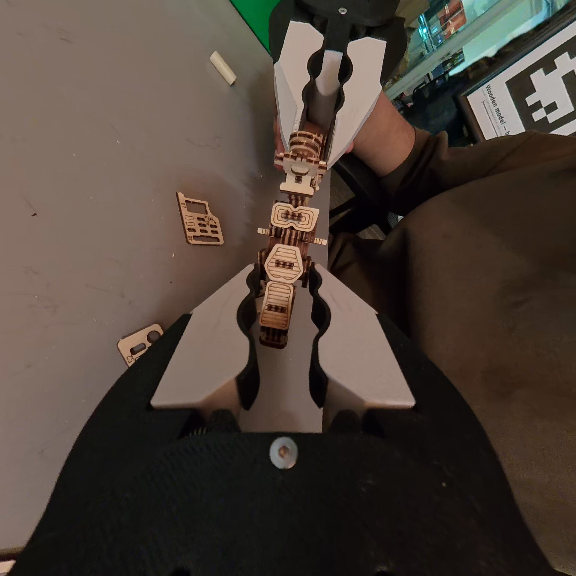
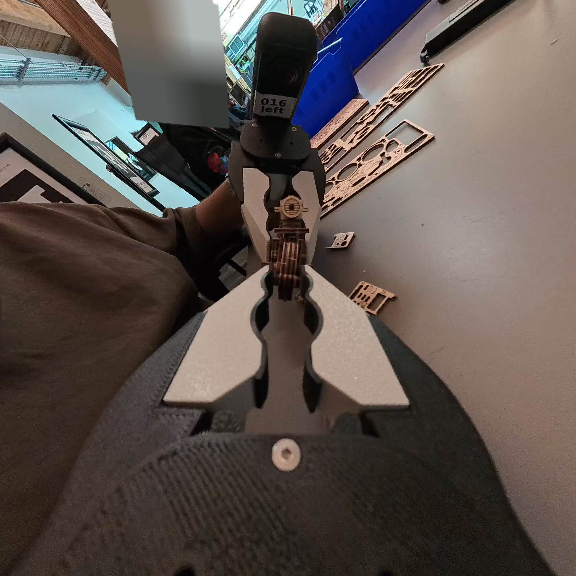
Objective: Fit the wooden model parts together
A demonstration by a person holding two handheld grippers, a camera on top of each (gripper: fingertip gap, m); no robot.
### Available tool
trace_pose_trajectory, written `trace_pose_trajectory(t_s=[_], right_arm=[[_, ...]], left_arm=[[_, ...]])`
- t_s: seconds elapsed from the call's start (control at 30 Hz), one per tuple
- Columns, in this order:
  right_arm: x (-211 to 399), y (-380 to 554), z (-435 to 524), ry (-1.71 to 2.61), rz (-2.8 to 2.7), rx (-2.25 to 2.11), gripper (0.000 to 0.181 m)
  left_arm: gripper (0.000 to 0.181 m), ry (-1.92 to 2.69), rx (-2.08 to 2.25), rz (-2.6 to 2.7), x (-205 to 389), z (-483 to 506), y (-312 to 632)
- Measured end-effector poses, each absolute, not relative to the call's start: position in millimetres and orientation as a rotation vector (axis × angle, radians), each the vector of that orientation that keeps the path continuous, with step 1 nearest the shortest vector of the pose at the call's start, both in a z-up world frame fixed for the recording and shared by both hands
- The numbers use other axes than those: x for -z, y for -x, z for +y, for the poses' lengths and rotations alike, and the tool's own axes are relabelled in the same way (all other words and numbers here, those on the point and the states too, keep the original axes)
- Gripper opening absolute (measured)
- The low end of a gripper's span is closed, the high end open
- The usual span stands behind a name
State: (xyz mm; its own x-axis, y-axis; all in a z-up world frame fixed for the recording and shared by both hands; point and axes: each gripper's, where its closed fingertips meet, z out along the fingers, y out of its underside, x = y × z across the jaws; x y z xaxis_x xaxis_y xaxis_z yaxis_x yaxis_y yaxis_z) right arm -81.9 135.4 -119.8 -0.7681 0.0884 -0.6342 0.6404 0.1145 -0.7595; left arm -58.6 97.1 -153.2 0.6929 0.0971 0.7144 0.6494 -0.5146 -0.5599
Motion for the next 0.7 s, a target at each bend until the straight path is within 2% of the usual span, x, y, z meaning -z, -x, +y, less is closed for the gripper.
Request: trace_pose_trajectory(t_s=[0.7], right_arm=[[108, 80, 137, -0.651, 2.015, 1.771, 0.014]], left_arm=[[0.028, 1.909, 0.875, -0.582, 142, 100, 59]])
